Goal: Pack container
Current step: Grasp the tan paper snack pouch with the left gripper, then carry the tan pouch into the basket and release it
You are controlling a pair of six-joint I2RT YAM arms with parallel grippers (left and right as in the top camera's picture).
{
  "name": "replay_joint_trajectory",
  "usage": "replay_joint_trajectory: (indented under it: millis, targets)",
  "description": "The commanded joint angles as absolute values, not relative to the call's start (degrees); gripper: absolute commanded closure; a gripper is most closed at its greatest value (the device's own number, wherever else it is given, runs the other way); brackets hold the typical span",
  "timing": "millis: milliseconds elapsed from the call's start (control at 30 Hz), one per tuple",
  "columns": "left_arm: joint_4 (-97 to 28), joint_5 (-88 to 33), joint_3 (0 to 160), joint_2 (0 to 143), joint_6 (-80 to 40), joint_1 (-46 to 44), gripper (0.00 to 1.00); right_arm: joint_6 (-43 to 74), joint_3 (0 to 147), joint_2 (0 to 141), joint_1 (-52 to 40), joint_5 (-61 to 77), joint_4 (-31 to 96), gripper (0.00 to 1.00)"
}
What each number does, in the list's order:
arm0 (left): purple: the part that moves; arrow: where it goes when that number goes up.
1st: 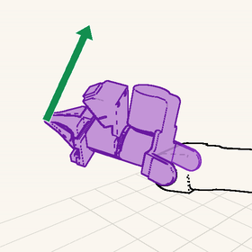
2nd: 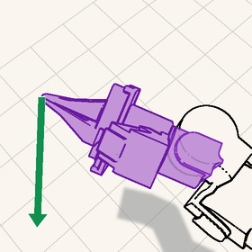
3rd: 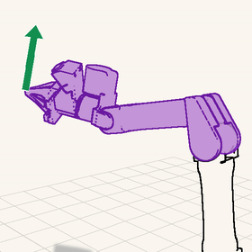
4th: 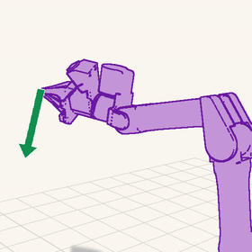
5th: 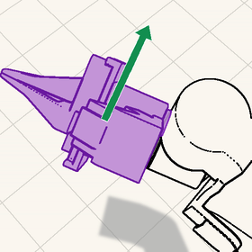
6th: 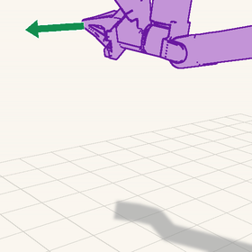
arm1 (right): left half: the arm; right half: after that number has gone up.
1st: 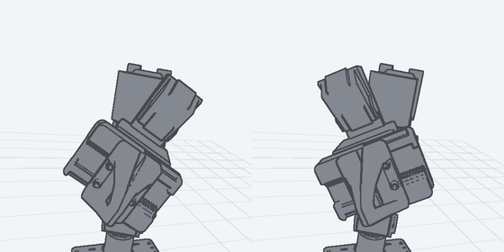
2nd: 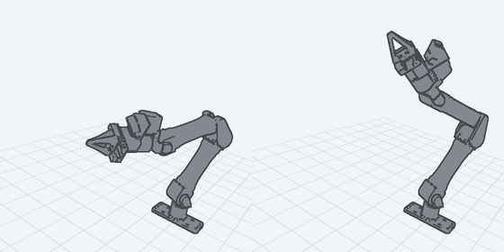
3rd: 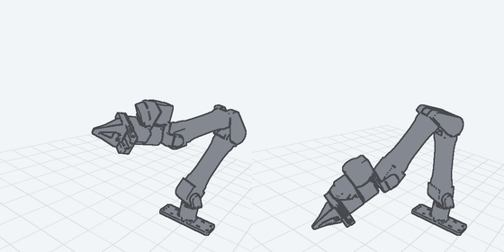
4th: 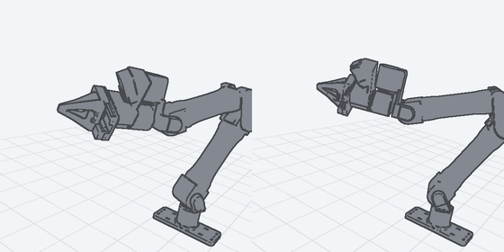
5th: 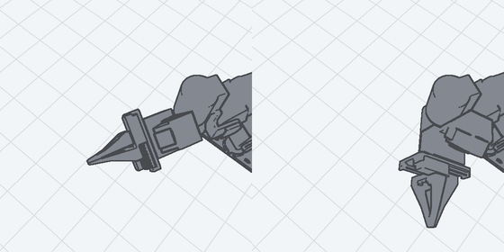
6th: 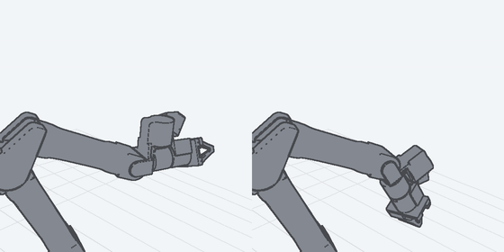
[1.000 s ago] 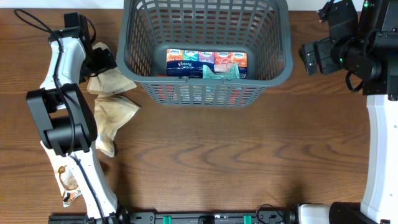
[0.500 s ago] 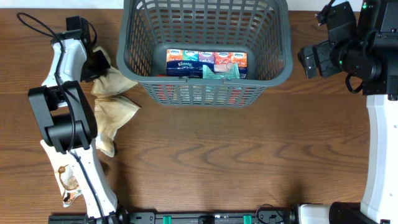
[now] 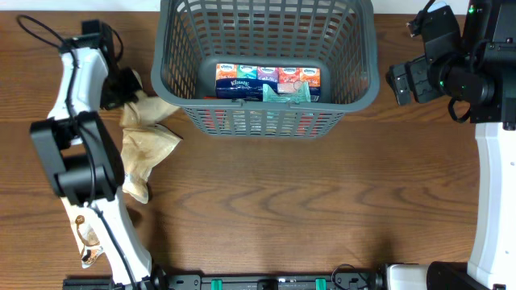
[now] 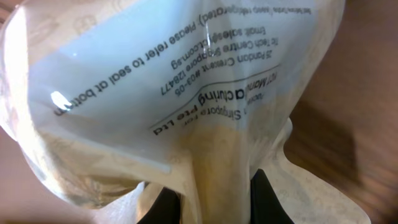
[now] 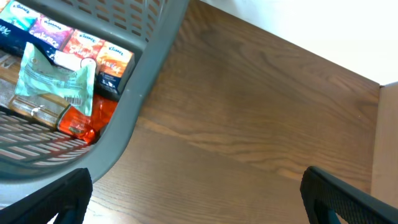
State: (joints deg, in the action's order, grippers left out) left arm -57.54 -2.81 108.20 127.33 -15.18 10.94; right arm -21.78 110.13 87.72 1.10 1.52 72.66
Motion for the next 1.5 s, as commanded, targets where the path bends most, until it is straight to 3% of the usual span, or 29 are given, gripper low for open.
replay_joint_trajectory:
  millis: [0, 300, 667, 933, 1133, 1467]
  targets:
    - [-56.4, -3.0, 108.8, 116.5, -15.1, 11.2, 0.94, -22.8, 109.8, 87.9, 1.6, 1.9, 72.9, 0.03]
    - [-53.2, -1.9, 108.8, 99.1, -13.2, 10.9, 0.94, -22.8, 109.8, 87.9, 1.6, 1.5, 72.9, 0.03]
    - [-45.4, -0.9, 108.8, 85.2, 5.8, 1.3, 0.94, -23.0, 109.8, 87.9, 1.6, 1.3, 72.9, 0.04]
    - [-42.7, -12.7, 108.7, 88.6, 35.6, -10.9, 0.94, -23.0, 109.8, 87.9, 1.6, 1.3, 72.9, 0.04]
    - [-37.4, -23.0, 108.7, 96.3, 54.8, -12.7, 0.94, -23.4, 109.8, 87.9, 1.6, 1.3, 72.9, 0.04]
    - [-30.6, -24.7, 108.7, 110.9, 55.2, -12.7, 0.94, -23.0, 109.8, 87.9, 2.2, -2.9, 71.3, 0.03]
